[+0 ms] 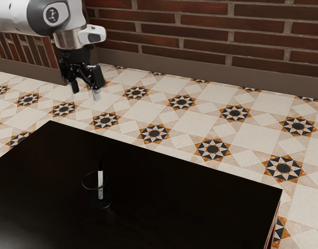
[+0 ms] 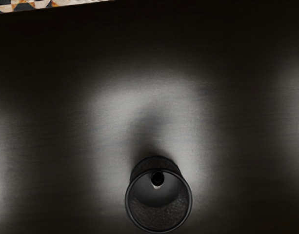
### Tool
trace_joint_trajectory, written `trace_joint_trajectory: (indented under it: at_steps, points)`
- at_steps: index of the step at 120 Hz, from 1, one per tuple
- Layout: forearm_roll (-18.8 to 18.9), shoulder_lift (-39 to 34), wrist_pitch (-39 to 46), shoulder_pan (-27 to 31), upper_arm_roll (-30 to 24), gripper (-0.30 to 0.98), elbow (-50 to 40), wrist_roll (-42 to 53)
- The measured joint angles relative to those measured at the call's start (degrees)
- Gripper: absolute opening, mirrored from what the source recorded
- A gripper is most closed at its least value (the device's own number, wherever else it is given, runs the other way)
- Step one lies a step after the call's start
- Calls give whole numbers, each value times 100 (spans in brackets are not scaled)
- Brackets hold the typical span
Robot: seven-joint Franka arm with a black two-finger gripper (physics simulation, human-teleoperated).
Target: Take the marker out of the pen holder and place it to the left of the pen holder.
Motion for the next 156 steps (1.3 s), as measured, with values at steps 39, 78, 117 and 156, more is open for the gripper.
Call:
trace_joint_trajectory:
  at_steps: [39,78,117,156]
  points:
    - [-208,169,215,175,-16,69,-172,123]
    - [-532,889,470,-174,-43,69,-1192,40]
    - [-530,1605,437,-134,2,69,-1140,16]
    - [-451,1895,463,-108,59,61,-1071,12]
